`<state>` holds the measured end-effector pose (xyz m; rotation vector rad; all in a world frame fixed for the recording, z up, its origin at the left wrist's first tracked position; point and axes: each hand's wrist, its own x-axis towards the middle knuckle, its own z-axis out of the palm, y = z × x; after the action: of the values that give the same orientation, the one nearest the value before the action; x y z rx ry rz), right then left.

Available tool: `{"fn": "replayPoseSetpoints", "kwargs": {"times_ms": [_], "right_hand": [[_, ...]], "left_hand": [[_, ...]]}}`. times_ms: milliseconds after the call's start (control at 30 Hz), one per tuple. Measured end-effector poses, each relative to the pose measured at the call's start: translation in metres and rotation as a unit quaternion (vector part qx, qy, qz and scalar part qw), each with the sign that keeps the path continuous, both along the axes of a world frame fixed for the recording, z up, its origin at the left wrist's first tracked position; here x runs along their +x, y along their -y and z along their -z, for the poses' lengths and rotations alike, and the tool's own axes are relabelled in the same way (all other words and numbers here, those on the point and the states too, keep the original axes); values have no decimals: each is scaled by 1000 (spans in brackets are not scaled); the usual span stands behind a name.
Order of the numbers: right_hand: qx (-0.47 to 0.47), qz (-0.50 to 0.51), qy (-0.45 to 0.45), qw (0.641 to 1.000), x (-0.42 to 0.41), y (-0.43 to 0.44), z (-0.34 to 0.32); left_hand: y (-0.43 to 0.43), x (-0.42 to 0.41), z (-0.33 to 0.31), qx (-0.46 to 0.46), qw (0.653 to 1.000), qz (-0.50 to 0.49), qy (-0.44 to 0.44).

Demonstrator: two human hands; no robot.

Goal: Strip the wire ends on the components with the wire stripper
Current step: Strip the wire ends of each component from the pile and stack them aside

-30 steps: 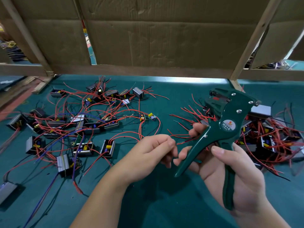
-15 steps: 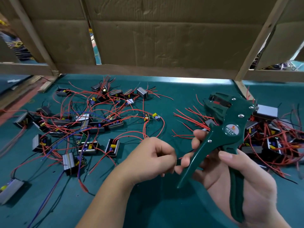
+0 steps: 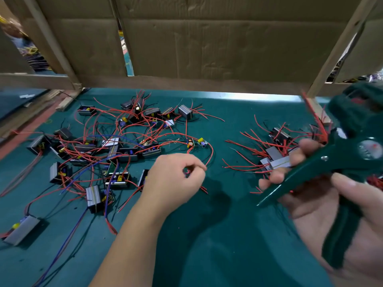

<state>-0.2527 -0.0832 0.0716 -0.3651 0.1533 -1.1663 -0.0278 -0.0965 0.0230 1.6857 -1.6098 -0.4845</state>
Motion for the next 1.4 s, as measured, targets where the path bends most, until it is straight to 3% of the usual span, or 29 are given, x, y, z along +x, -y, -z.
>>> {"fn": "replayPoseSetpoints", "kwargs": {"times_ms": [133,233,367,600,800,933,1067,1267,1400], "right_hand": [[-5,-48,16,999,-1,2,7],[8,-59,17,998,0,1,3],[-48,-7,-39,998,5,0,12],[-99,-22,-102,990,13,-1,15],[-79,-58,-75,992,19,0,14],[-45,-83,-20,995,19,1,12],[-23,-82,-26,996,17,3,13],[19,-98,12,995,14,4,14],[-13,-91,-4,996,16,5,17]], "left_hand": [[-1,-19,2,-13,995,93,-43],[-3,-25,-4,12,979,116,-167],[-9,-29,-16,61,933,165,-313],[-15,-38,-21,70,911,245,-325],[-8,-30,-19,46,915,144,-373],[-8,-25,-17,47,921,156,-354],[-8,-25,-14,31,937,179,-299],[-5,-23,-6,-28,966,131,-222],[-5,-23,-5,-68,984,96,-136]]}}
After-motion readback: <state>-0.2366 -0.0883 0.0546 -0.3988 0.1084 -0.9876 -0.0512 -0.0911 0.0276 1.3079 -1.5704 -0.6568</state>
